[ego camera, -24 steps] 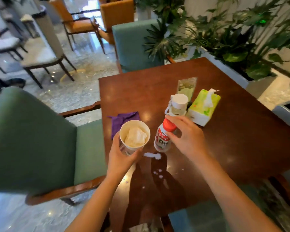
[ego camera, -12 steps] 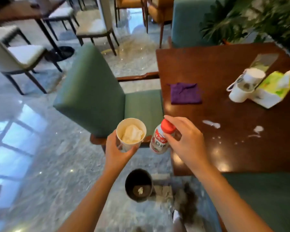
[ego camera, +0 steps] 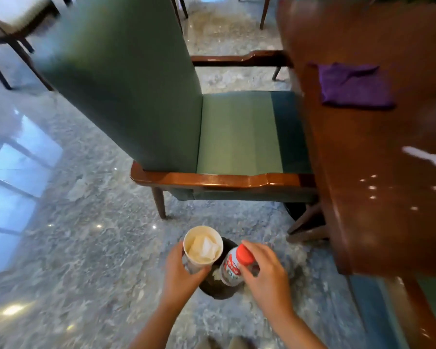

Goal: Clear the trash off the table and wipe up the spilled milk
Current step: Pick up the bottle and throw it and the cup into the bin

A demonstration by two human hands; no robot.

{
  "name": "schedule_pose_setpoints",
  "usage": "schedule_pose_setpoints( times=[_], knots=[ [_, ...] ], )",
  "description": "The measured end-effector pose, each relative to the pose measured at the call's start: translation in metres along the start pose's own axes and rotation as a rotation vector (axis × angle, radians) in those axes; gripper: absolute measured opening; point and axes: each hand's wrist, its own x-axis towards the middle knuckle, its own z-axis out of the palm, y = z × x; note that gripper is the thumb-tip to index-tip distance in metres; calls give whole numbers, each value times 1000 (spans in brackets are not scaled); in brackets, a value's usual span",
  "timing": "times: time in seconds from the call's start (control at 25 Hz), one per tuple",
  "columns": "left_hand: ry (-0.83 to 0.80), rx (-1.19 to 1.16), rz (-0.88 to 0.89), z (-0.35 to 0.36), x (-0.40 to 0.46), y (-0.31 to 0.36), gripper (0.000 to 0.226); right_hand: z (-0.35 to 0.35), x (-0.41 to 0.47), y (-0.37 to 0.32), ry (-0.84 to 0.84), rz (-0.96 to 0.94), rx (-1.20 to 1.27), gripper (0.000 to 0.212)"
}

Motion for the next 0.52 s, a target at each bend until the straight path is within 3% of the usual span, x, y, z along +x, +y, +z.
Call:
schedule_pose_setpoints(
  times=[0.28, 0.44, 0.52],
  knots=[
    [-66, 129, -56, 93, 63, -200, 74, 169, 15, 157, -67, 113, -159, 40],
    [-152, 236, -77, 128, 81, -257, 73, 220, 15, 213, -148, 72, -402, 44],
    [-212, 284, -129, 138, 87, -273, 91, 236, 18, 232, -196, 152, -453, 35]
  ],
)
